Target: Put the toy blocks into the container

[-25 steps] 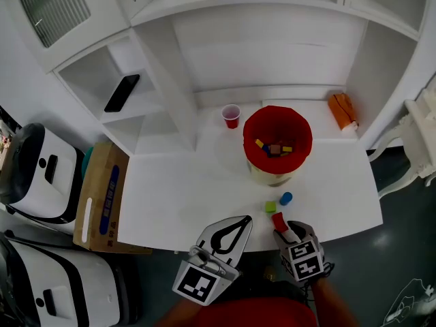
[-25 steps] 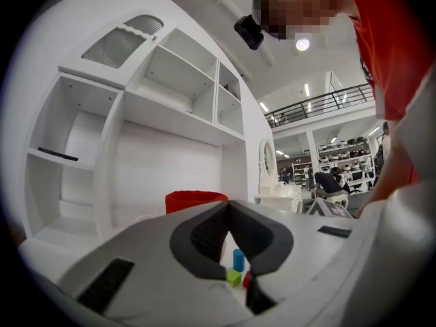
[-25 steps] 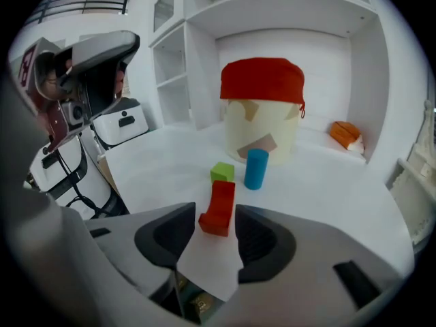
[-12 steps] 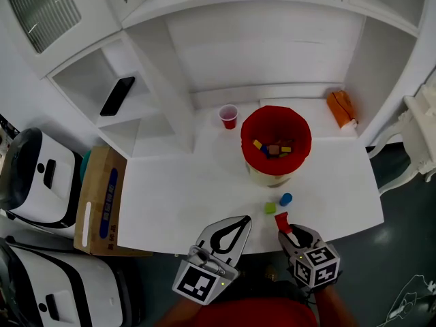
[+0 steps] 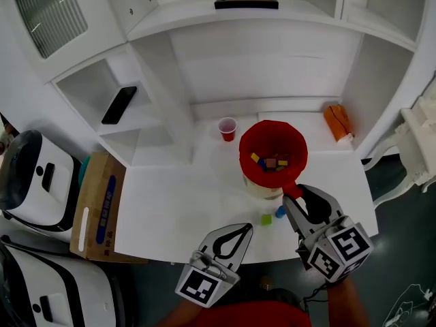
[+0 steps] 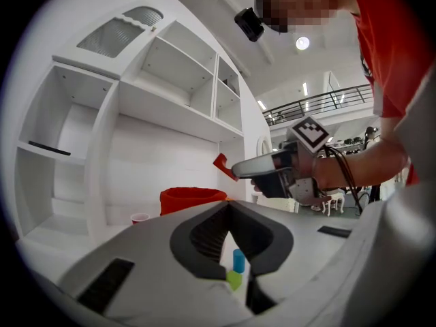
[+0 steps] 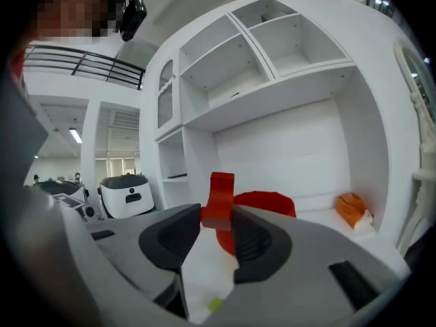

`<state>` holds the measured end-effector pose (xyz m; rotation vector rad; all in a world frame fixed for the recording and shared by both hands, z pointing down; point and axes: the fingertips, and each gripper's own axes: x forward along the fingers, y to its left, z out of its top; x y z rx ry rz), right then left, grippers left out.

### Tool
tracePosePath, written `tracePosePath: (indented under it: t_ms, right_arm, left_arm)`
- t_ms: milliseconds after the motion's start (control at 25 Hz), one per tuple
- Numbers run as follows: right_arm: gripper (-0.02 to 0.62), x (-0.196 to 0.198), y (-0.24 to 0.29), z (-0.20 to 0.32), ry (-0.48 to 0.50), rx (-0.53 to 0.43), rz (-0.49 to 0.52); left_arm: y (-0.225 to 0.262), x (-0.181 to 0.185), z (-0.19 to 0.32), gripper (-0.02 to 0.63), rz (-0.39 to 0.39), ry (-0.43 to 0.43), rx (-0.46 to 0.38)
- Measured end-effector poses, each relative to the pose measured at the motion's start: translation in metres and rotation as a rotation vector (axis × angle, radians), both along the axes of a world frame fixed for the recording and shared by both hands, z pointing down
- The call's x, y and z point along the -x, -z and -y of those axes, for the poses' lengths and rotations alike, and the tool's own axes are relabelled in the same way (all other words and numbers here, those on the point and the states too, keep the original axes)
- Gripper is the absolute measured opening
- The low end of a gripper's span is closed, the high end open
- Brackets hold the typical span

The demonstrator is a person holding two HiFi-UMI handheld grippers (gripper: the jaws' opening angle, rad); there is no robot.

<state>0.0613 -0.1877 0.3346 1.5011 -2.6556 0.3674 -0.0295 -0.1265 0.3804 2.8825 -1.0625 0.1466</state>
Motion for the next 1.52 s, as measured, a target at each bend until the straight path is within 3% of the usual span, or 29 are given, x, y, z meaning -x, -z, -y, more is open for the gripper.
tracePosePath:
  t_ms: [240, 400, 520, 600, 680, 840, 1000, 1240, 1520]
  right_arm:
    - [0.152, 0.003, -0.007, 0.062, -0.011, 0.035, -0.063]
    - [0.213, 0.005, -0.014, 0.084, -0.009, 0.092, -0.063]
    - [0.206, 0.007, -0.003, 0.078, 0.003, 0.034, -0.037]
    - [0.081, 0.005, 0.006, 0.069, -0.009, -0.022, -0.033]
    - [0.020, 0.002, 0.013, 0.058, -0.022, -0.057, -0.037]
    - [0.008, -0.001, 0.019, 0.033, -0.010, -0.086, -0.024]
    - [0.008, -0.008, 0.018, 0.014, -0.019, -0.088, -0.004]
    - [0.007, -0.024, 0.013, 0.000, -0.053, -0.073, 0.010]
    - [0.007, -0.044, 0.006, -0.009, -0.102, -0.053, 0.017]
  left_arm:
    - [0.003, -0.003, 0.012, 0.011, -0.014, 0.014, 0.001]
    - [0.000, -0.006, 0.020, 0.011, -0.014, 0.015, 0.013]
    - [-0.004, -0.012, 0.024, 0.011, -0.017, -0.004, 0.018]
    - [-0.008, -0.017, 0.027, 0.011, -0.015, -0.021, 0.024]
    - [-0.015, -0.022, 0.029, 0.012, 0.003, -0.044, 0.023]
    - [-0.040, -0.033, 0.033, 0.019, 0.103, -0.122, 0.001]
    - [-0.070, -0.047, 0.036, 0.070, 0.205, -0.182, 0.068]
    - [-0.127, -0.066, 0.038, 0.209, 0.407, -0.298, 0.182]
    - [-0.179, -0.066, 0.040, 0.233, 0.630, -0.387, 0.257]
